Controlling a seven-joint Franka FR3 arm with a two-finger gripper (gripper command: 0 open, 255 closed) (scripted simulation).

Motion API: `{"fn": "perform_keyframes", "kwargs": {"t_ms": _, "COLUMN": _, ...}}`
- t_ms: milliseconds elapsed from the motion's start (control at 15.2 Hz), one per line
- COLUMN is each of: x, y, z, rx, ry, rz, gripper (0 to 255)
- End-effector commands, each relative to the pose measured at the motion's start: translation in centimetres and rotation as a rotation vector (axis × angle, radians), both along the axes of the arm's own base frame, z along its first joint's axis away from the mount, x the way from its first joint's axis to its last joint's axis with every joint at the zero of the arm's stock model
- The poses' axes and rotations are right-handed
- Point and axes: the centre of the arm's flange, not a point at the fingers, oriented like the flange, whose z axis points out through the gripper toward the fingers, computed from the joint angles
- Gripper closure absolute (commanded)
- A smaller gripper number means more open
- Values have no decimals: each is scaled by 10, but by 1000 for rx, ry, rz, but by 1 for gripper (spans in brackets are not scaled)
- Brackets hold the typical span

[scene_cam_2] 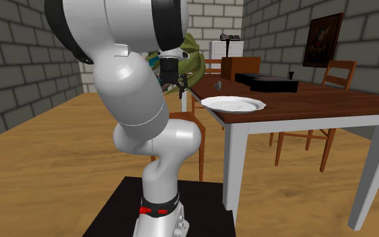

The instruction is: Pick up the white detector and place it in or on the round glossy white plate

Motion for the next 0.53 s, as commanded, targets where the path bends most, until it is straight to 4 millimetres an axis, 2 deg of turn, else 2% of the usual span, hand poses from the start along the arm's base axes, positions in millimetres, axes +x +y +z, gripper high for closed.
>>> {"fn": "perform_keyframes", "kwargs": {"t_ms": 0, "x": 0, "y": 0, "z": 0, "rx": 0, "ry": 0, "rz": 0, "gripper": 0}}
{"fn": "perform_keyframes", "kwargs": {"t_ms": 462, "x": 64, "y": -71, "z": 25, "rx": 15, "ry": 58, "rz": 16, "gripper": 0}}
